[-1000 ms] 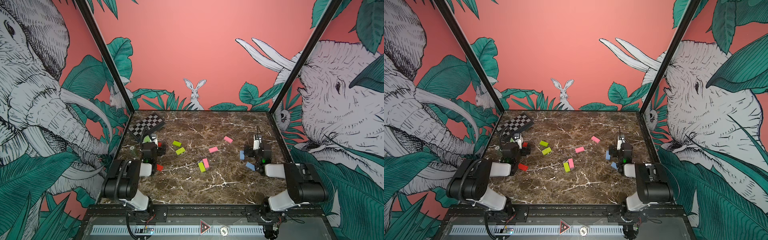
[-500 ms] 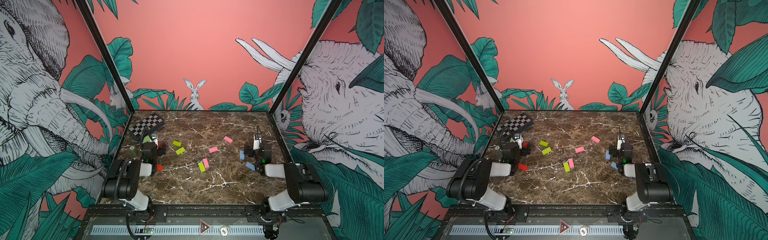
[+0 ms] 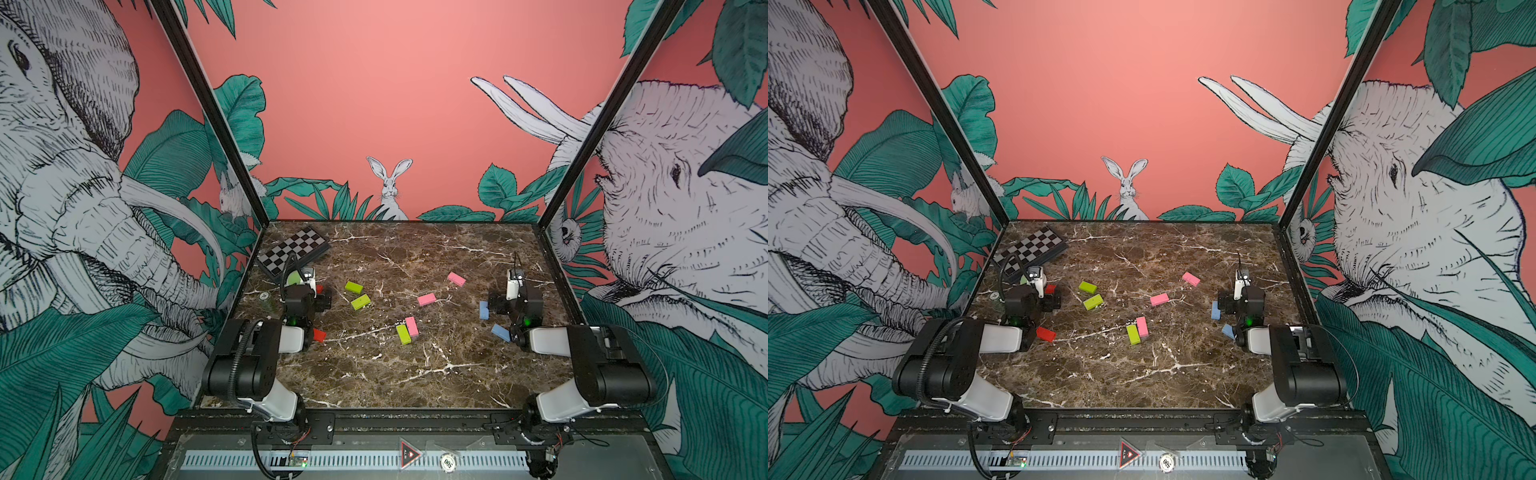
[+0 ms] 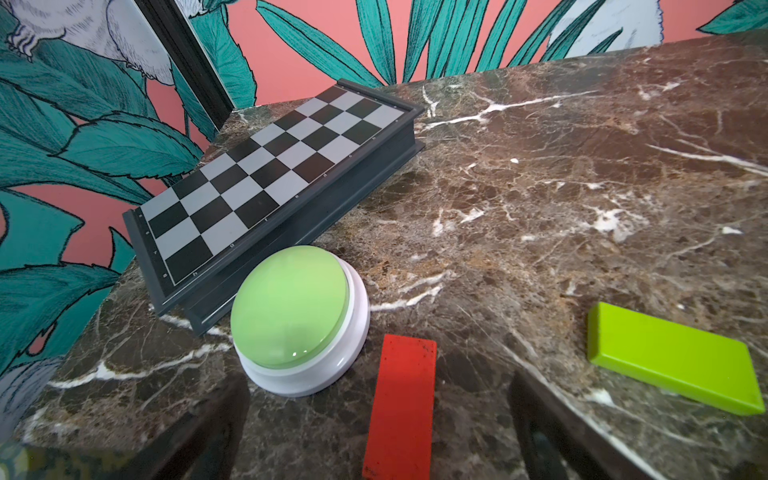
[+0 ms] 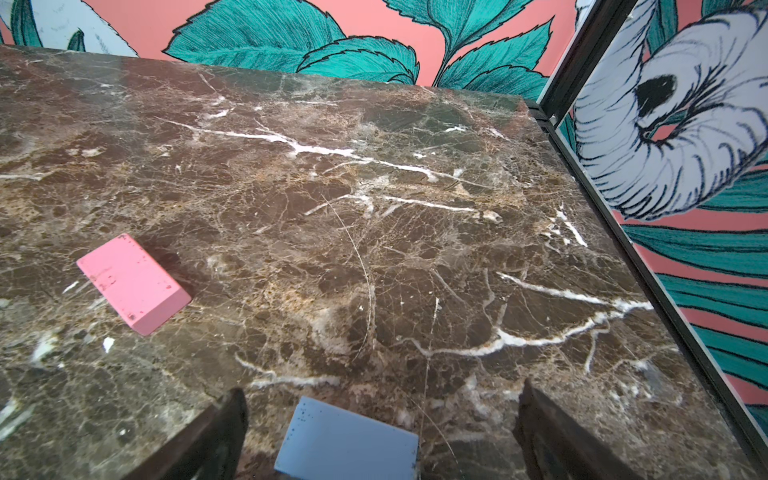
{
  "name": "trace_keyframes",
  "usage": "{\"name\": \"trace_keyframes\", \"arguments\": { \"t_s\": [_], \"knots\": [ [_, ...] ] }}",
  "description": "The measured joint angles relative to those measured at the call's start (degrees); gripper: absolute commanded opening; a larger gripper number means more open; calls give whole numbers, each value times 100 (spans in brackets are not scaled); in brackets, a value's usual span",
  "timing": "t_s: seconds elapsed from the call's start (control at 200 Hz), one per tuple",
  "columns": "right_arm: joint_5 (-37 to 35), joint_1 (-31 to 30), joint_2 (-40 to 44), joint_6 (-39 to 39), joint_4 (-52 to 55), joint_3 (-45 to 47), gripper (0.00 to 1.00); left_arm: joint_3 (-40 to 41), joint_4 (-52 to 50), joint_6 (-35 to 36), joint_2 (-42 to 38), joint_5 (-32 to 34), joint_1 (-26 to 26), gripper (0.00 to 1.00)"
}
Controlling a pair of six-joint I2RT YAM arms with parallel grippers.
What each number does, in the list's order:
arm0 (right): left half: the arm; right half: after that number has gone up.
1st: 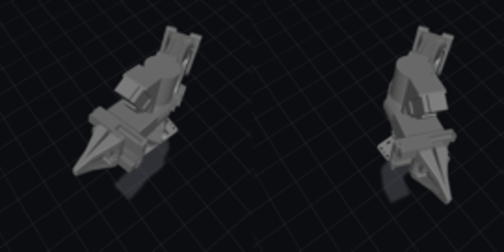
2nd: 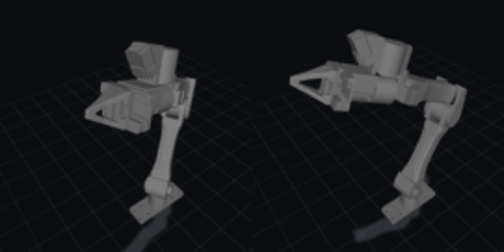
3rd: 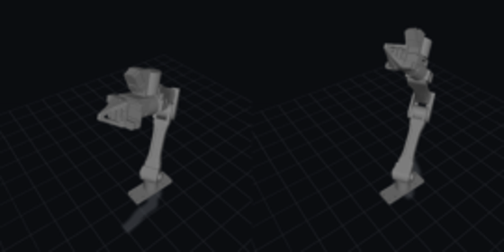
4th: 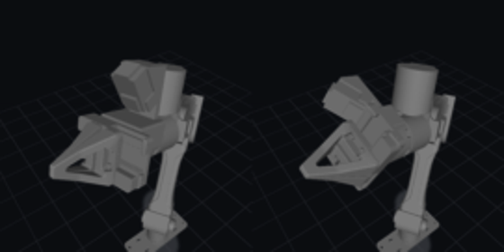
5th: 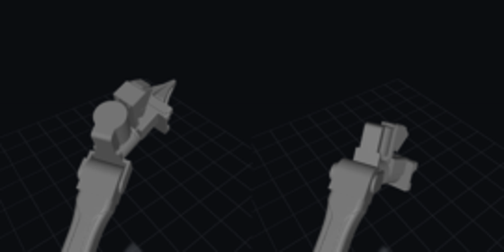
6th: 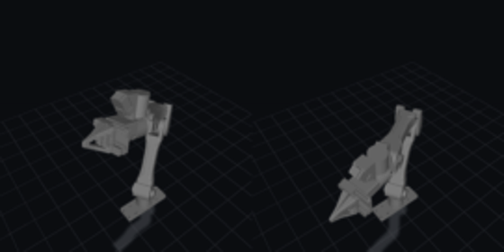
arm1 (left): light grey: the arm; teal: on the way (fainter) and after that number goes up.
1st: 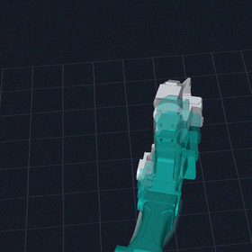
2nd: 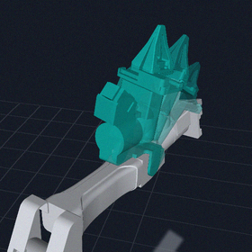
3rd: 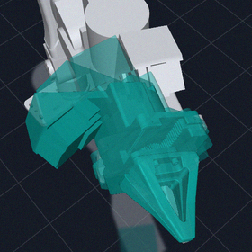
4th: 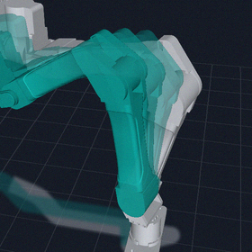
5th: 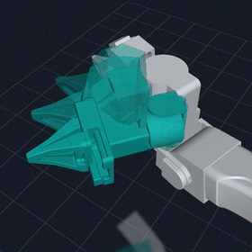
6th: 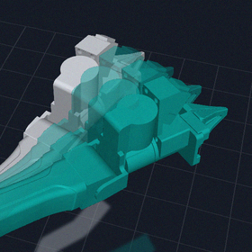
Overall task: Assemble the letter t with building blocks
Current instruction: Pick up the building block from the center of the board.
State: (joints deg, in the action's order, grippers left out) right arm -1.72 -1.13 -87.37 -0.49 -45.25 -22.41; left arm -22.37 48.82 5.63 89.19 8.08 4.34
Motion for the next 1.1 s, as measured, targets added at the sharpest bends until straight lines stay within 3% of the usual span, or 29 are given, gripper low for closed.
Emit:
{"name": "trace_keyframes", "arguments": {
  "t_s": [0.335, 0.68, 0.935, 1.1],
  "knots": [
    [-168, 2, 269, 26, 470, -125, 98, 0, 11, 2, -79, 7, 0, 99],
    [-166, 0, 1204, 140, 1478, -498, 98, 0, -507, 2, -1209, 79, 13, 99],
    [-81, 0, 1882, 365, 2771, -925, 98, -76, -1279, -271, -2286, 2, 116, 99],
    [4, 2, 2433, 555, 3696, -1357, 98, -1003, -2741, -787, -3003, -289, 116, 99]
  ]
}}
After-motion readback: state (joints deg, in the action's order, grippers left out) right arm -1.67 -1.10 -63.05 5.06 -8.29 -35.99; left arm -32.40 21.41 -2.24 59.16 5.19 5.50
